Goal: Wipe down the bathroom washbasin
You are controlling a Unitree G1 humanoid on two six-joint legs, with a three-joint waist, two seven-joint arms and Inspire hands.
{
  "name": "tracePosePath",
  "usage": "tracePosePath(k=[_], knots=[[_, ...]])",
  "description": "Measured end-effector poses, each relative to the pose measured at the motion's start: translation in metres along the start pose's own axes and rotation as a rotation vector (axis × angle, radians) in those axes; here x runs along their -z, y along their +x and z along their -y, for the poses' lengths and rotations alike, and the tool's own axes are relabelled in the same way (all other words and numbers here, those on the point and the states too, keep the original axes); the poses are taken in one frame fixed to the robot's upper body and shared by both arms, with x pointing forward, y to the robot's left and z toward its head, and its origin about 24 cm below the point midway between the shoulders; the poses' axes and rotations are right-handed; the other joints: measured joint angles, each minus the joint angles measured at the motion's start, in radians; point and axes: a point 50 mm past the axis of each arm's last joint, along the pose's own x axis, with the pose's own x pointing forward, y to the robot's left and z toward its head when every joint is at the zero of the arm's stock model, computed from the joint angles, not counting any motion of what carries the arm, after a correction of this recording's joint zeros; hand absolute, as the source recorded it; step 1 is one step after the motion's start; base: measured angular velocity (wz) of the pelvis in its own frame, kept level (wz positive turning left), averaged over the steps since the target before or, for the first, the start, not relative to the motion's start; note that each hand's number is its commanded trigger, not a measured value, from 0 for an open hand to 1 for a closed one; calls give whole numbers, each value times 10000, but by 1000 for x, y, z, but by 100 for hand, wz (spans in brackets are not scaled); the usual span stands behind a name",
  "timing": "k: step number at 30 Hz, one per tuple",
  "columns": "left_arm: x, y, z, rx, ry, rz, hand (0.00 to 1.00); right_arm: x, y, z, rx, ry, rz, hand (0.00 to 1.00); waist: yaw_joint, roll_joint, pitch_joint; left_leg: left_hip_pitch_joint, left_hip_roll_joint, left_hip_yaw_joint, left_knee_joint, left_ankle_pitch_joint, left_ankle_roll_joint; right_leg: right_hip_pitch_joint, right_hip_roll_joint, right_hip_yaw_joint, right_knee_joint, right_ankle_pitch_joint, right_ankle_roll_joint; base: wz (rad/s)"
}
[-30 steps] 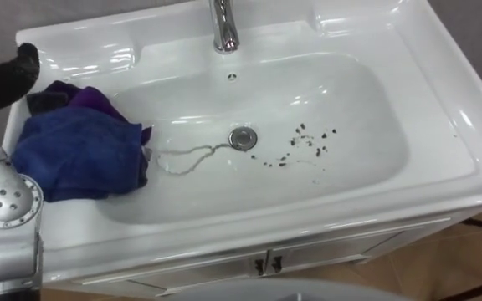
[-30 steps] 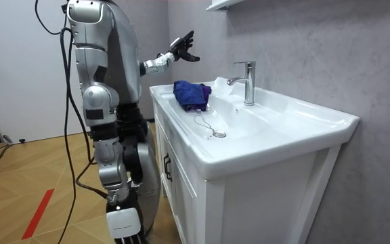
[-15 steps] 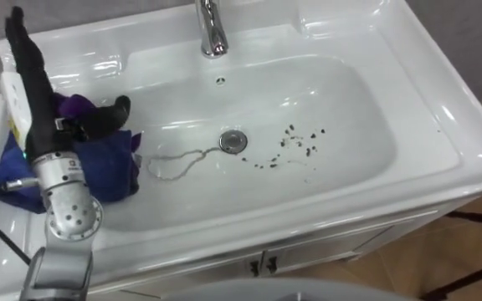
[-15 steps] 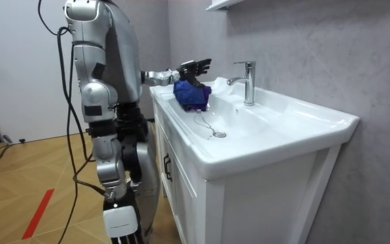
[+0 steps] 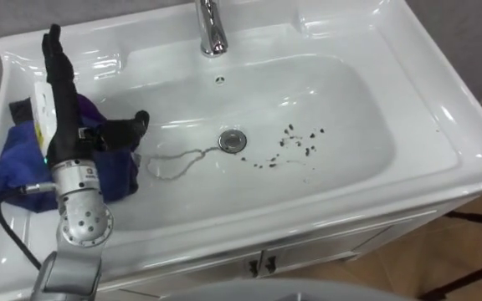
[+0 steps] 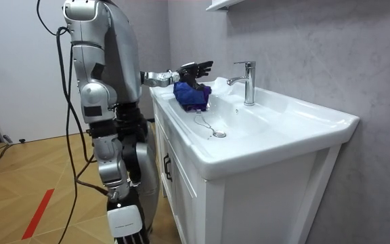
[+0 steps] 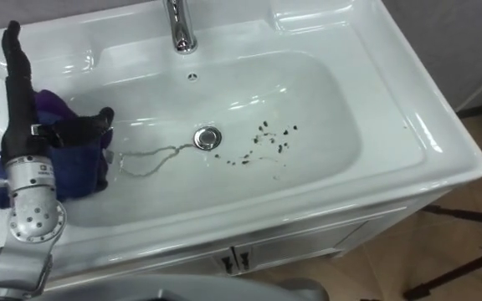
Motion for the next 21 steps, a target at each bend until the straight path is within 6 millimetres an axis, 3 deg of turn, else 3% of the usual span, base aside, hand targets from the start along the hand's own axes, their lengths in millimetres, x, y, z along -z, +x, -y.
tracePosePath(k=[4,12,21], knots=[[5,-3,6,286,194,-123,0,2,0,0,-18,1,-73,0,29,28,-11,0,16,62,1,1,-2,-1,15,0,2,10,-16,0],[42,-19,12,639,1747,-1386,0,9,0,-1,-167,-134,-374,0,-2,-22,-3,7,25,11,4,6,-12,6,30,35,30,14,-24,0],[44,-22,10,350,3334,-831,0,15,-1,-3,-258,-358,-831,0,45,-54,-8,-19,38,50,-92,3,-16,-81,95,164,29,24,-40,-2]])
